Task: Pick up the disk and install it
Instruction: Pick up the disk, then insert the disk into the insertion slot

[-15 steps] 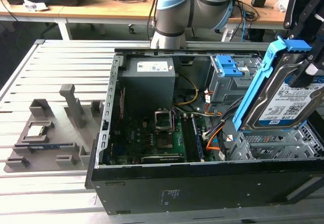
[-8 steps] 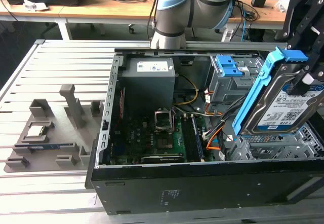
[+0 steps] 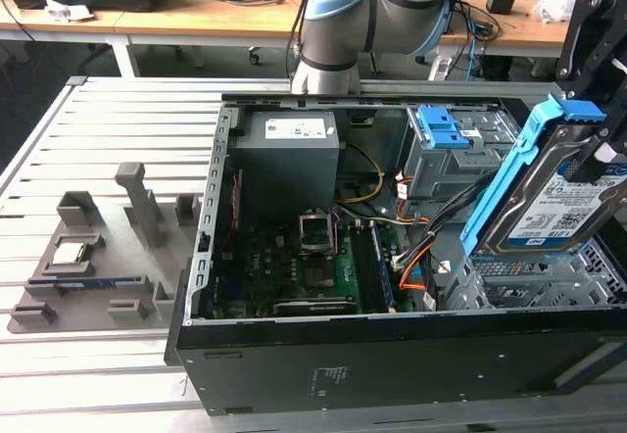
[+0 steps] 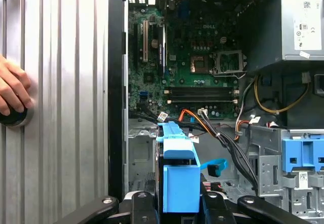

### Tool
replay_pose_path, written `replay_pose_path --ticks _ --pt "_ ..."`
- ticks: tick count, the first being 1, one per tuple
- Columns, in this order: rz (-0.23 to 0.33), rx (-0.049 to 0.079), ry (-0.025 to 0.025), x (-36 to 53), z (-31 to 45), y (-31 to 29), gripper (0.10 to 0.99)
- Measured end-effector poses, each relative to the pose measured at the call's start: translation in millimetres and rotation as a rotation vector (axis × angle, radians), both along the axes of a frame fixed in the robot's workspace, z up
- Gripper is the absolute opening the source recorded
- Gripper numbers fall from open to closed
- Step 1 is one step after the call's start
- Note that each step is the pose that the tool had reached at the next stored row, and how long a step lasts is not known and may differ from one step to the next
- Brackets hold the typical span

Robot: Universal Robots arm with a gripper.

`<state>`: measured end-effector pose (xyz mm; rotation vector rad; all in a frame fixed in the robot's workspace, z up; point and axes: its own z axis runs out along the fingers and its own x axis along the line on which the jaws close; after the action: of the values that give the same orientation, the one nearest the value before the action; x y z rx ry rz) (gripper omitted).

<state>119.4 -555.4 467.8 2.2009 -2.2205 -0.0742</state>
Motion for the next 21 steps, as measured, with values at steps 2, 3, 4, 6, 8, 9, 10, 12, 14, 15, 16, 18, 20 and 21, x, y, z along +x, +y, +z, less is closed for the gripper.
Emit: replay_pose_path --ticks 2,3,4,6,8,9,10,12,14,15,16,18,20,21 --pt "0.0 0.0 0.0047 5.2 -2.0 2.2 0.365" --pt "0.0 0.0 0.008 9.9 -3.4 3.2 0.365" --pt "0.0 0.0 0.0097 14.4 -4.0 3.3 0.365" --pt "0.0 0.0 0.0122 23.3 -5.0 3.3 0.365" --pt "0.0 0.0 0.0124 24.0 -5.0 3.4 0.365" --pt "0.0 0.0 0.0124 24.0 -5.0 3.4 0.365" --pt "0.0 0.0 0.0124 24.0 -5.1 3.3 0.365" --pt "0.0 0.0 0.0125 24.0 -5.1 3.3 0.365" --pt "0.0 -0.001 0.0124 24.0 -5.1 3.3 0.365" --pt "0.0 -0.001 0.0124 24.0 -5.1 3.3 0.365" --pt "0.0 -0.001 0.0124 24.0 -5.0 3.3 0.365" --pt "0.0 -0.001 0.0124 24.0 -5.0 3.3 0.365" --pt "0.0 -0.001 0.0124 24.0 -5.3 3.3 0.365" --pt "0.0 -0.001 0.0124 24.0 -7.0 3.3 0.365"
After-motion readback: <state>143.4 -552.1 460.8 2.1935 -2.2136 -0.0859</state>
